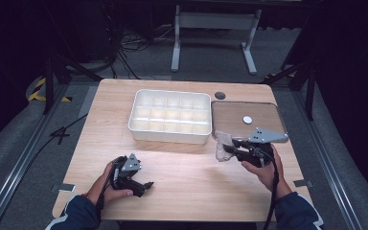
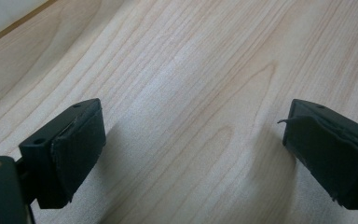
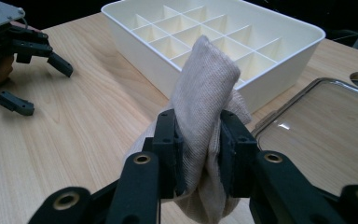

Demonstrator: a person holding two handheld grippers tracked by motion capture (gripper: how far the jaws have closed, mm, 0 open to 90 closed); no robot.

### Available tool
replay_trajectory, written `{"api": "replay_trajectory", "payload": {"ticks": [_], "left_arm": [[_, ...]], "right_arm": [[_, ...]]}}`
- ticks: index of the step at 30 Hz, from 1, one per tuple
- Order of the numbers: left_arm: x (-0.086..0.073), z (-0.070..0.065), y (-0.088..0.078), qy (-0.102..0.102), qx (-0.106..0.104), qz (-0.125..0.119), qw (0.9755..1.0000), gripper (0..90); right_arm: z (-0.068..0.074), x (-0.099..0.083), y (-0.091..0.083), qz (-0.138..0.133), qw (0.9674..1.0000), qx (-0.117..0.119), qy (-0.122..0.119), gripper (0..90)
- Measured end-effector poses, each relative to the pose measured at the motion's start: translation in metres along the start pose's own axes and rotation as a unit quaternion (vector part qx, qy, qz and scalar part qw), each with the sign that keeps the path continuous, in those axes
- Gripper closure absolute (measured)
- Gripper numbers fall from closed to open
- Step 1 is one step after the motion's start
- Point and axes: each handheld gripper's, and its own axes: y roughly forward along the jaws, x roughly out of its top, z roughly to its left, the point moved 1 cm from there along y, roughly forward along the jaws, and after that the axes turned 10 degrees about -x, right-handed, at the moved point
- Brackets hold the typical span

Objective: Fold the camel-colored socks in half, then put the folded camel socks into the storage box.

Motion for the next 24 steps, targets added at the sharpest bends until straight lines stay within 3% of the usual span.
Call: {"api": "replay_trajectory", "payload": {"ticks": [13,17,24], "left_arm": [[0.001,0.0,0.002,-0.001,-0.001,0.0,1.0,5.0],[0.001,0.0,0.002,-0.001,-0.001,0.0,1.0,5.1],[0.001,0.0,0.002,-0.002,-0.001,-0.001,1.0,5.0]], "right_arm": [[-0.007,0.001,-0.01,-0.019,0.9996,-0.02,0.01,71.4],[-0.008,0.002,-0.012,-0.029,0.9993,-0.013,0.021,71.4],[-0.008,0.007,-0.014,-0.036,0.9991,-0.017,0.016,71.3]]}}
